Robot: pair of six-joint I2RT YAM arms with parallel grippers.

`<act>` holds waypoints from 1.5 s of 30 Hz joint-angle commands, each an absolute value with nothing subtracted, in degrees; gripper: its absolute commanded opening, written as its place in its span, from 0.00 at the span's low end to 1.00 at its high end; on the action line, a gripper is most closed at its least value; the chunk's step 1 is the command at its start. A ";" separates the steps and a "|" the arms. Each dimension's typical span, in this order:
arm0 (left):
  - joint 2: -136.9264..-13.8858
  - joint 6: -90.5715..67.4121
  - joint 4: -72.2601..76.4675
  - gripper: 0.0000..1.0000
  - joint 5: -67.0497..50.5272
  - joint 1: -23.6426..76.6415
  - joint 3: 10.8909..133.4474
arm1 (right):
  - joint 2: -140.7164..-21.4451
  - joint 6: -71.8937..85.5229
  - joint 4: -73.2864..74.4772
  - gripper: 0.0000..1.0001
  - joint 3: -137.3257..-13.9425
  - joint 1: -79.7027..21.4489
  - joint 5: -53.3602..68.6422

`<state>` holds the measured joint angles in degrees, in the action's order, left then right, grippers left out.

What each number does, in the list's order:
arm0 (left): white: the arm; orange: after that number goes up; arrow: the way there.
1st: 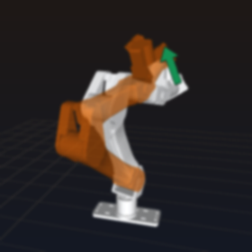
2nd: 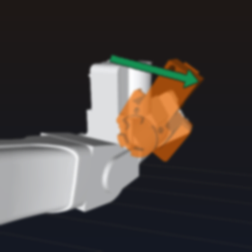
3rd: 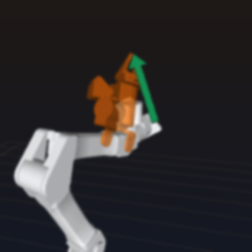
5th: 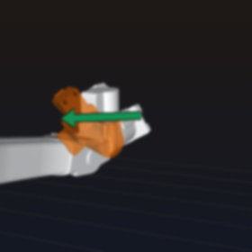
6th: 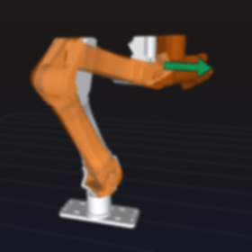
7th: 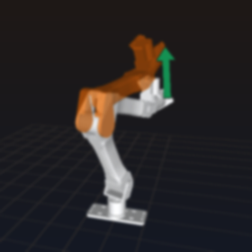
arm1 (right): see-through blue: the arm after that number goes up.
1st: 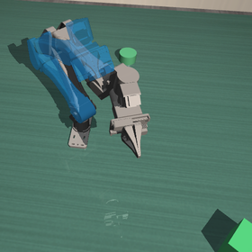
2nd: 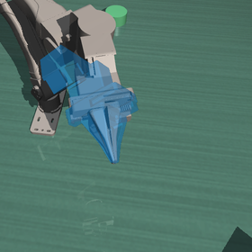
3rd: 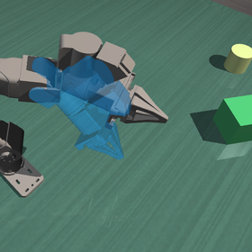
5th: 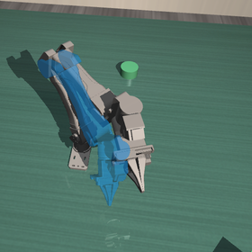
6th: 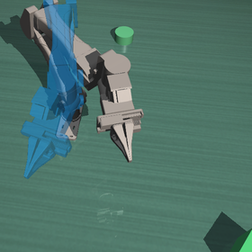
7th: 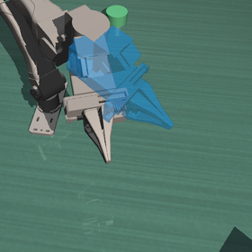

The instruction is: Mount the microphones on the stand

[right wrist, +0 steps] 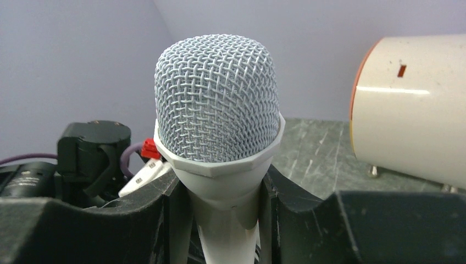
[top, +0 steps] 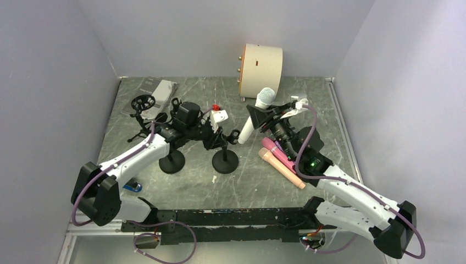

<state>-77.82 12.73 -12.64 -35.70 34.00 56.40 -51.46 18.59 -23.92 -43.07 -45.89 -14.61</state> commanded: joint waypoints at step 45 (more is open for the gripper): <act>-76.26 9.25 -5.67 0.03 -37.22 34.54 52.75 | -61.17 20.22 -59.11 0.00 -23.50 -45.53 -6.42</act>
